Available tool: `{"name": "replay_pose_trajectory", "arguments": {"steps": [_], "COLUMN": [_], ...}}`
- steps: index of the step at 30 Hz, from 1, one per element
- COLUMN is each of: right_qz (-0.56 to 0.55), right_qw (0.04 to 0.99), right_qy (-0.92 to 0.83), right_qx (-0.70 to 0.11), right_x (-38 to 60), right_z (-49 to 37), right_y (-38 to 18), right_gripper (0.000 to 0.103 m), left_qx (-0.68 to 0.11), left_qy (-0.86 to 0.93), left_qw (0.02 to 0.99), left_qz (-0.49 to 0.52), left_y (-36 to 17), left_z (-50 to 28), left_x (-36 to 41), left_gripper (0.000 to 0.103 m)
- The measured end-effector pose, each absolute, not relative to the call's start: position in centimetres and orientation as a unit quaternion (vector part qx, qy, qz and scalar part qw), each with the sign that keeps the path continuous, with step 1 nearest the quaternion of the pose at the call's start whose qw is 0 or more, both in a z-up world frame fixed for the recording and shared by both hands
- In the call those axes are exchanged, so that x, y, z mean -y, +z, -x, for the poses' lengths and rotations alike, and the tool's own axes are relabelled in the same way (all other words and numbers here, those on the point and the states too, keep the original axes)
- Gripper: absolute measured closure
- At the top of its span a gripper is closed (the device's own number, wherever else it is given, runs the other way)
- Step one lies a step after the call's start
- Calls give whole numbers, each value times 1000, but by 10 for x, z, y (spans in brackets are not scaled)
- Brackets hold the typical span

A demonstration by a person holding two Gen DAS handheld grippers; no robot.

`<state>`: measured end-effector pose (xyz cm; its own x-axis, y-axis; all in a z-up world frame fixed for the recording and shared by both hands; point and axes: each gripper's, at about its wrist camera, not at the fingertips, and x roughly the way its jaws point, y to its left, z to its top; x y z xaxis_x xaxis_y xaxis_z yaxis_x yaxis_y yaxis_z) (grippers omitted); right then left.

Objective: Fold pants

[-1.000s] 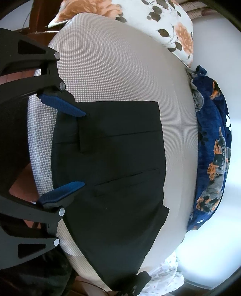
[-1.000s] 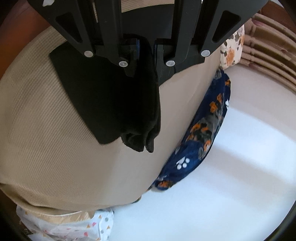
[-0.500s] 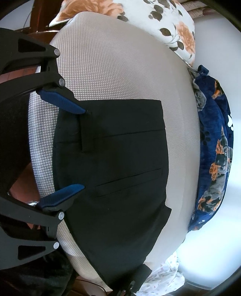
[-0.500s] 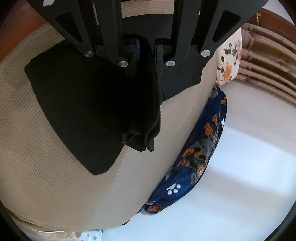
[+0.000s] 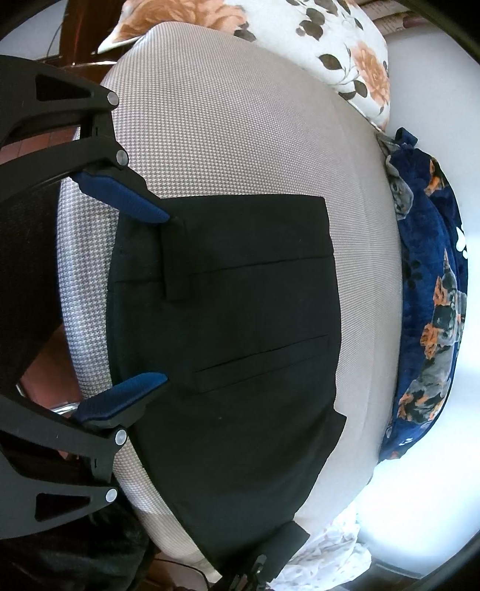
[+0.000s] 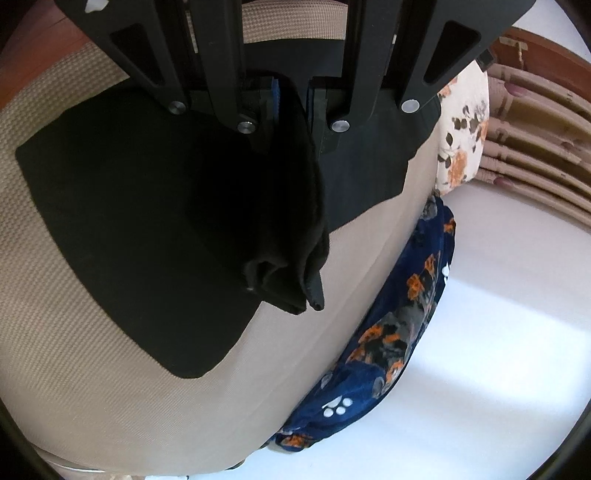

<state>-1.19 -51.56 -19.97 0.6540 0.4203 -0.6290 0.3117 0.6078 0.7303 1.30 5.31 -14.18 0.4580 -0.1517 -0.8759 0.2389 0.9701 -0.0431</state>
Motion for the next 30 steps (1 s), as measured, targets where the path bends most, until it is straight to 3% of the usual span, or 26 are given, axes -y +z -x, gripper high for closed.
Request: {"name": "replay_pose_trajectory", "arguments": {"steps": [30], "right_qz": [-367], "right_qw": [808], "right_qy": [55], "right_qx": [-458], "right_x": [473], "right_z": [-1], "right_y": [-202], "right_gripper": [90], "left_qx": [-510], "left_qy": [-114], "left_qw": [850], "left_qz": [-55], "left_y": [-143], "left_z": [-12], "left_x": [-48], "left_gripper": [16]}}
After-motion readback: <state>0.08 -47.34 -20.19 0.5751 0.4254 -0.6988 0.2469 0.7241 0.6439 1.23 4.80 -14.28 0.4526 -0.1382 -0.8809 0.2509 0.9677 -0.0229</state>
